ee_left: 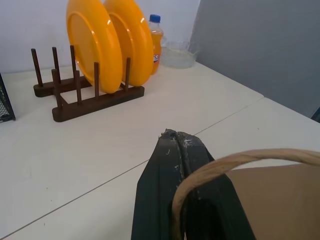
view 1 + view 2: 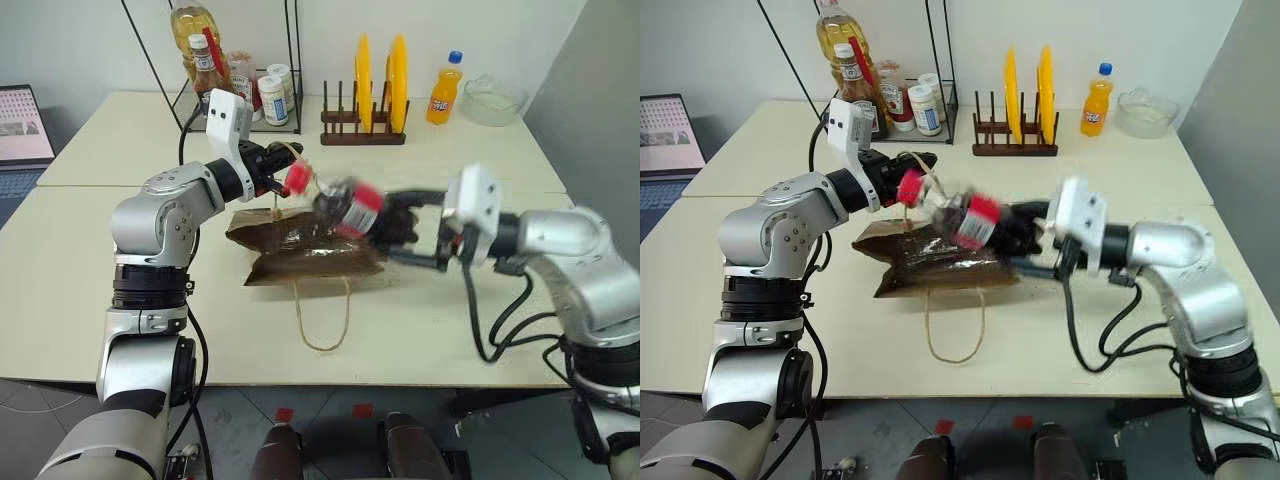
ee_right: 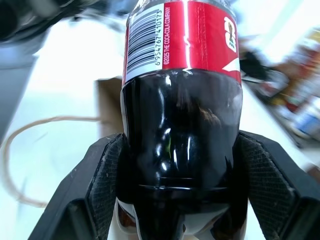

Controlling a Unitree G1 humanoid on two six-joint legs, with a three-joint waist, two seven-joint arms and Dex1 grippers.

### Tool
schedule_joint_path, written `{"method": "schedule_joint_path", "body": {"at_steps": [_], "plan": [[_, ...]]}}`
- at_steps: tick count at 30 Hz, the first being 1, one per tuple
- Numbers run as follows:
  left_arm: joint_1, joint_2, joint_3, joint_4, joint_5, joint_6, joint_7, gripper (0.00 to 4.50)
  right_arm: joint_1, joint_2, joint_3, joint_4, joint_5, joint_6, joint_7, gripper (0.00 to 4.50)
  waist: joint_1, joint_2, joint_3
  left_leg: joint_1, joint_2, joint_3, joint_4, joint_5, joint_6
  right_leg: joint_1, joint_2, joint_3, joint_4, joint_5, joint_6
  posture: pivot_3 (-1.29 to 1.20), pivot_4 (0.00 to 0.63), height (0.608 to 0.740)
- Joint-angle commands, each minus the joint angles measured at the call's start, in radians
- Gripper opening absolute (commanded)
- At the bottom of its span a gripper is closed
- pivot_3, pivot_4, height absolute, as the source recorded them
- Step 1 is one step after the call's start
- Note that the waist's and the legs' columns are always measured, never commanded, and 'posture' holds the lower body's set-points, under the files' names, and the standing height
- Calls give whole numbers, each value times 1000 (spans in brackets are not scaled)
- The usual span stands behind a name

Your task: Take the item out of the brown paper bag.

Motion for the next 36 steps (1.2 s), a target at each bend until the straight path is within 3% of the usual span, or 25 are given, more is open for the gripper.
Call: {"method": "schedule_joint_path", "body": {"at_steps": [1,4,7,19,23,30,36], "plan": [[-8,5,14,-19,1,-19,-6,0,-27,-62,-66,118,-56,68,-110,3127,5,0,0,0,0,0,0,0,0,0,0,0,0,0,0,0,150,740],[-12,1,7,-16,4,-21,-9,0,-36,-130,-1,282,-180,51,-174,3127,11,0,0,0,0,0,0,0,0,0,0,0,-1,0,0,0,150,740],[-22,3,8,-14,5,-16,-10,0,-52,-164,69,422,-227,23,-132,3127,15,1,1,-2,0,2,0,0,0,-1,0,1,-2,0,0,0,150,740],[6,18,28,-62,-7,18,-4,0,-84,-195,233,636,-313,2,29,3127,-3,4,3,-2,0,3,1,0,0,-2,0,2,-1,0,0,0,150,740],[18,17,34,-82,-14,34,3,0,-88,-191,226,654,-318,-9,43,4462,-3,4,3,-2,0,3,1,0,0,-2,0,1,-1,0,0,0,150,740],[19,35,47,-70,-1,24,10,0,-52,-200,82,414,-234,24,17,4462,-2,5,3,-2,0,3,1,0,0,-2,0,1,-1,0,0,0,150,740],[-22,45,38,32,44,-35,20,1728,52,-81,-26,139,-150,115,-118,4500,-1,4,3,-2,0,2,1,0,0,-1,0,1,0,0,0,0,150,740]]}}
